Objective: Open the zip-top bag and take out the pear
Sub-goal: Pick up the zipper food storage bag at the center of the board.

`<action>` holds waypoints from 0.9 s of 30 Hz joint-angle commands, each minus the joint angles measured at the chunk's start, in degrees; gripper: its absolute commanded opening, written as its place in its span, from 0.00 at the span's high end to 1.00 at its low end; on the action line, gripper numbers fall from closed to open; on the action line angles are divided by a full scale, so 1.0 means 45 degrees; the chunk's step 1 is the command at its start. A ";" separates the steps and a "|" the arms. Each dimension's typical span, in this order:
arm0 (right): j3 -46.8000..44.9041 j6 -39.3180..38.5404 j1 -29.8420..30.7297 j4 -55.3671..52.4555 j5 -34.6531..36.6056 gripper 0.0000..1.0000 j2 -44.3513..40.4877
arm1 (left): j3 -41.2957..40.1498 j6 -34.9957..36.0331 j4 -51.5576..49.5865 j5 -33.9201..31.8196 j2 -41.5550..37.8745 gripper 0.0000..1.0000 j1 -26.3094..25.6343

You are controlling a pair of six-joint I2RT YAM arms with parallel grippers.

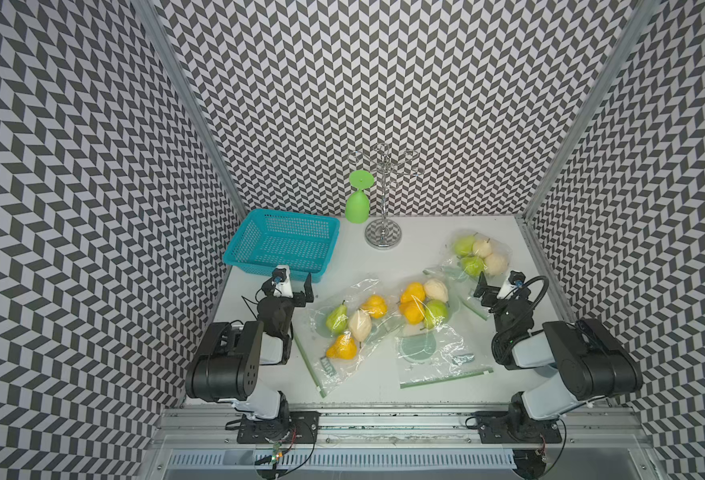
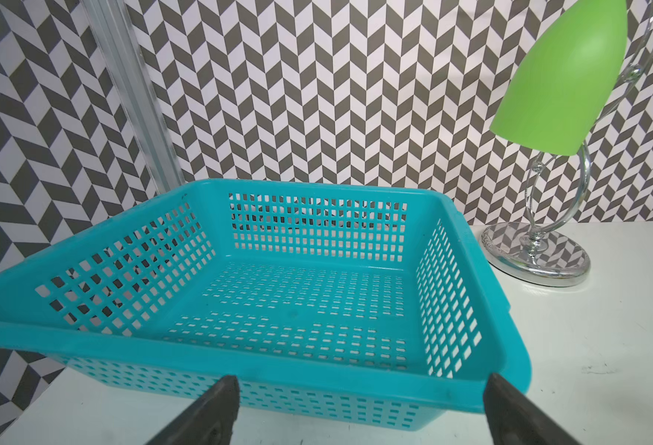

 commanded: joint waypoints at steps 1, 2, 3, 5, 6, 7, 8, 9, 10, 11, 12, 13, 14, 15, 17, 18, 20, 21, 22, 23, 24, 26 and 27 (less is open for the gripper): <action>-0.0057 -0.0011 -0.0057 0.0907 0.0117 0.01 -0.0024 | 0.0117 0.0002 0.0012 0.0126 -0.0026 0.00 0.0073; -0.0057 -0.0014 -0.0056 0.0906 0.0115 0.01 0.0006 | 0.0117 0.0003 0.0021 0.0126 -0.0024 0.00 0.0074; -0.0058 -0.0021 -0.0054 0.0900 0.0116 0.01 -0.0014 | 0.0117 0.0006 -0.0008 0.0116 -0.0016 0.00 0.0073; -0.0057 -0.0025 -0.0054 0.0901 0.0106 0.01 -0.0014 | 0.0117 0.0017 -0.0005 0.0141 -0.0029 0.00 0.0101; -0.0057 -0.0025 -0.0059 0.0902 0.0110 0.01 -0.0021 | 0.0117 -0.0001 0.0012 0.0145 -0.0024 0.00 0.0104; -0.0057 -0.0025 -0.0052 0.0902 0.0107 0.01 -0.0016 | 0.0112 0.0011 -0.0004 0.0179 -0.0006 0.00 0.0109; -0.0057 -0.0025 -0.0057 0.0906 0.0109 0.01 -0.0023 | 0.0112 0.0003 0.0014 0.0283 -0.0012 0.00 0.0138; -0.0058 -0.0013 -0.0053 0.0905 0.0107 0.01 -0.0023 | 0.0102 -0.0013 0.0023 0.0555 -0.0023 0.00 0.0263; -0.0057 -0.0025 -0.0052 0.0897 0.0107 0.01 -0.0010 | 0.0054 -0.0067 0.0134 0.0881 -0.0029 0.00 0.0394; -0.0057 -0.0012 -0.0052 0.0891 0.0117 0.01 -0.0017 | -0.0063 -0.0126 0.0385 0.1178 -0.0017 0.00 0.0556; -0.0058 -0.0025 -0.0052 0.0900 0.0107 0.01 -0.0005 | -0.0142 -0.0142 0.0557 0.1372 0.0006 0.00 0.0660; -0.0057 -0.0024 -0.0052 0.0891 0.0113 0.01 -0.0018 | -0.0175 -0.0173 0.0617 0.1423 0.0012 0.00 0.0696; -0.0057 -0.0024 -0.0054 0.0880 0.0112 0.01 -0.0013 | -0.0162 -0.0158 0.0576 0.1434 -0.0022 0.00 0.0697; -0.0043 -0.0025 -0.0061 0.0873 0.0121 0.01 -0.0004 | -0.0175 -0.0158 0.0594 0.1444 -0.0019 0.00 0.0697; -0.0036 -0.0005 -0.0073 0.0857 0.0093 0.01 -0.0017 | -0.0156 -0.0168 0.0593 0.1466 0.0003 0.00 0.0715; -0.0109 -0.0031 -0.0061 0.0956 0.0087 0.01 -0.0031 | -0.0200 -0.0175 0.0623 0.1473 -0.0022 0.00 0.0716; -0.0035 -0.0291 0.0164 0.0519 0.0409 0.01 -0.0718 | -0.0271 -0.0214 0.0875 0.1409 -0.0154 0.00 0.0709; 0.0558 -0.0467 0.0447 -0.0933 0.0901 0.01 -0.1468 | -0.0089 -0.0244 0.0270 0.1112 -0.0533 0.00 0.0654; 0.1547 -0.0410 0.0765 -0.3146 0.1498 0.01 -0.2313 | 0.0503 -0.0219 -0.1422 0.0374 -0.1158 0.00 0.0430; 0.2691 0.0272 0.0843 -0.6136 0.1651 0.01 -0.2962 | 0.1497 -0.0141 -0.3819 -0.0777 -0.1752 0.00 -0.0030; 0.3835 0.0812 0.0847 -0.8624 0.1384 0.01 -0.3392 | 0.2450 -0.0353 -0.5721 -0.1797 -0.2122 0.00 -0.0379; 0.5512 0.1725 0.0837 -1.1982 0.0233 0.01 -0.3848 | 0.3962 -0.2162 -0.8333 -0.2258 -0.2681 0.00 -0.0553; 0.5988 0.2169 0.0845 -1.2935 -0.0605 0.01 -0.3979 | 0.4338 -0.2823 -0.8886 -0.2023 -0.2963 0.00 -0.0570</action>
